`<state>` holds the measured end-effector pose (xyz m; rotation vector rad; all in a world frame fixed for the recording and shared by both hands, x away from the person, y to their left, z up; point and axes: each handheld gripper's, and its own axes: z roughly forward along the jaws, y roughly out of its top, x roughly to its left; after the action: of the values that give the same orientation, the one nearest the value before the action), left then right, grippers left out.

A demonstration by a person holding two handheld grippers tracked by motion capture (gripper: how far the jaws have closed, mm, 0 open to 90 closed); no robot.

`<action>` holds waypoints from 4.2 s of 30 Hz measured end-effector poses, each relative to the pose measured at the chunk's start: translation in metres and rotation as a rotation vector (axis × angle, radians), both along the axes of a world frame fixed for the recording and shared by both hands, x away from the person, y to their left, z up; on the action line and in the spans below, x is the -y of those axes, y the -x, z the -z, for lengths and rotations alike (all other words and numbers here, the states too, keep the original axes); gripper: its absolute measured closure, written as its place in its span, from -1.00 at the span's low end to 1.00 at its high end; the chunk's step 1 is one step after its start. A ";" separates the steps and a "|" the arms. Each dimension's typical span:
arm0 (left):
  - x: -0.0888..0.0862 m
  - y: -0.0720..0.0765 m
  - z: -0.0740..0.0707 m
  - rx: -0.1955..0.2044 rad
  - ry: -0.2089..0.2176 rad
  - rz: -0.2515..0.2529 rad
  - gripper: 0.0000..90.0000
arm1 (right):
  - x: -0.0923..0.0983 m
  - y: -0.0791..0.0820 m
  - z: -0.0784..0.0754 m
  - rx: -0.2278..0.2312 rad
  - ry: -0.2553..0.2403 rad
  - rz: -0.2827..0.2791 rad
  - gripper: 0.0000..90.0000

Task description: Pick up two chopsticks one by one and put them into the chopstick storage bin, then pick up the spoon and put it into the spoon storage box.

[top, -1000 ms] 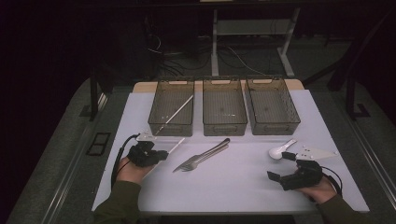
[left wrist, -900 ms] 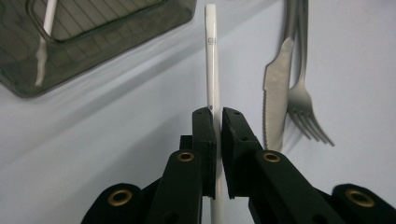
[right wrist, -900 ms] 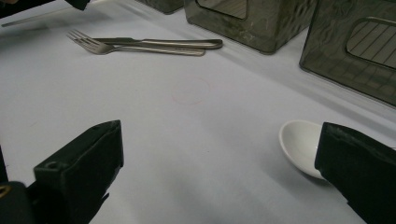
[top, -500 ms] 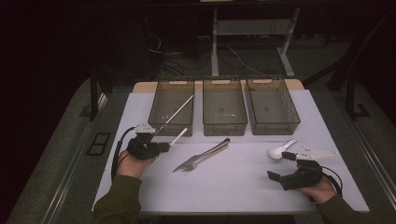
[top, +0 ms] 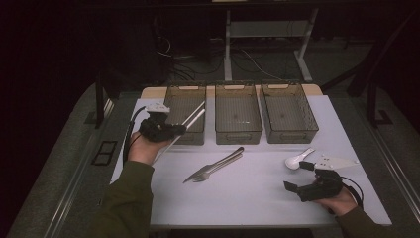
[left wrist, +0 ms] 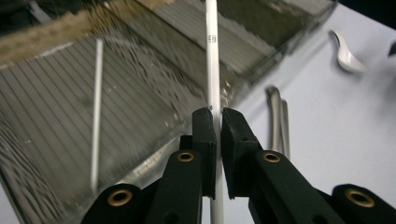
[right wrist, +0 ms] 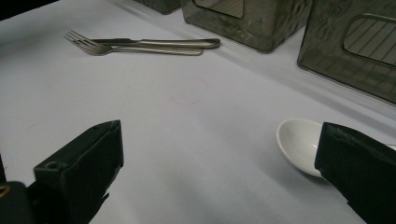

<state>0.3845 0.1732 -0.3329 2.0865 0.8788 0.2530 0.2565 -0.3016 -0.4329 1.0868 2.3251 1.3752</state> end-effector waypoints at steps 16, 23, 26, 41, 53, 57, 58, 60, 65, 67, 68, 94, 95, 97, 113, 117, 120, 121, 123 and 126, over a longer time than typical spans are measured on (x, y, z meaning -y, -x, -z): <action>0.006 -0.087 -0.021 0.069 0.045 -0.011 0.86 | 0.001 0.000 0.000 -0.004 0.000 -0.001 -0.98; 0.004 -0.113 -0.015 0.083 0.063 -0.039 0.86 | 0.000 -0.001 0.001 -0.007 0.001 -0.007 -0.98; 0.002 -0.119 -0.009 0.091 0.066 -0.058 0.86 | 0.001 -0.001 0.001 -0.008 -0.002 -0.006 -0.98; 0.006 -0.122 0.037 0.023 0.002 -0.095 0.86 | 0.000 -0.001 0.001 -0.005 -0.003 -0.010 -0.98; 0.004 -0.120 0.044 0.001 -0.031 -0.124 0.63 | 0.001 -0.001 0.001 -0.006 -0.002 -0.009 -0.98; 0.003 -0.116 0.040 0.014 -0.030 -0.128 0.53 | 0.001 0.000 0.000 -0.007 -0.002 -0.009 -0.98; 0.003 -0.115 0.038 0.017 -0.031 -0.131 0.49 | 0.001 0.000 0.000 -0.007 -0.002 -0.010 -0.98; 0.001 -0.113 0.034 0.025 -0.022 -0.130 0.43 | 0.000 0.000 0.000 -0.005 -0.002 -0.010 -0.98; 0.000 -0.102 0.020 0.049 0.017 -0.126 0.21 | 0.000 0.000 0.000 -0.006 -0.001 -0.009 -0.98; 0.000 -0.095 0.014 0.061 0.051 -0.133 0.15 | 0.000 0.000 0.000 -0.005 0.000 -0.008 -0.98; 0.000 -0.092 0.011 0.067 0.055 -0.127 0.13 | 0.000 0.000 0.000 -0.005 0.000 -0.008 -0.98; 0.002 0.012 0.024 0.109 0.105 0.036 -0.28 | 0.000 0.000 0.000 -0.012 0.000 -0.006 -0.98; 0.002 0.016 0.026 0.110 0.104 0.040 -0.28 | 0.000 0.000 -0.001 -0.014 -0.001 -0.005 -0.97; 0.002 0.023 0.029 0.115 0.106 0.045 -0.29 | 0.001 0.000 -0.001 -0.016 -0.004 -0.001 -0.97; 0.002 0.072 0.065 0.115 0.097 0.081 -0.63 | 0.005 0.000 -0.004 -0.035 -0.004 -0.006 -0.98; 0.004 0.083 0.075 0.106 0.104 0.102 -0.71 | 0.006 0.000 -0.004 -0.037 0.000 0.000 -0.97; 0.004 0.090 0.081 0.112 0.105 0.097 -0.80 | 0.006 -0.001 -0.004 -0.043 0.001 0.003 -0.97; 0.005 0.092 0.082 0.110 0.108 0.090 -0.85 | 0.006 -0.001 -0.004 -0.044 0.003 0.003 -0.97; 0.003 0.095 0.083 0.111 0.119 0.098 -0.91 | 0.006 -0.001 -0.004 -0.044 0.004 0.004 -0.88; 0.003 0.099 0.085 0.108 0.144 0.096 -1.00 | 0.008 -0.001 -0.006 -0.038 0.006 0.004 -0.74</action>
<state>0.2853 0.1703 -0.4180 1.9561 0.7095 0.2422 0.2579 -0.3092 -0.4273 1.1247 2.3506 1.3570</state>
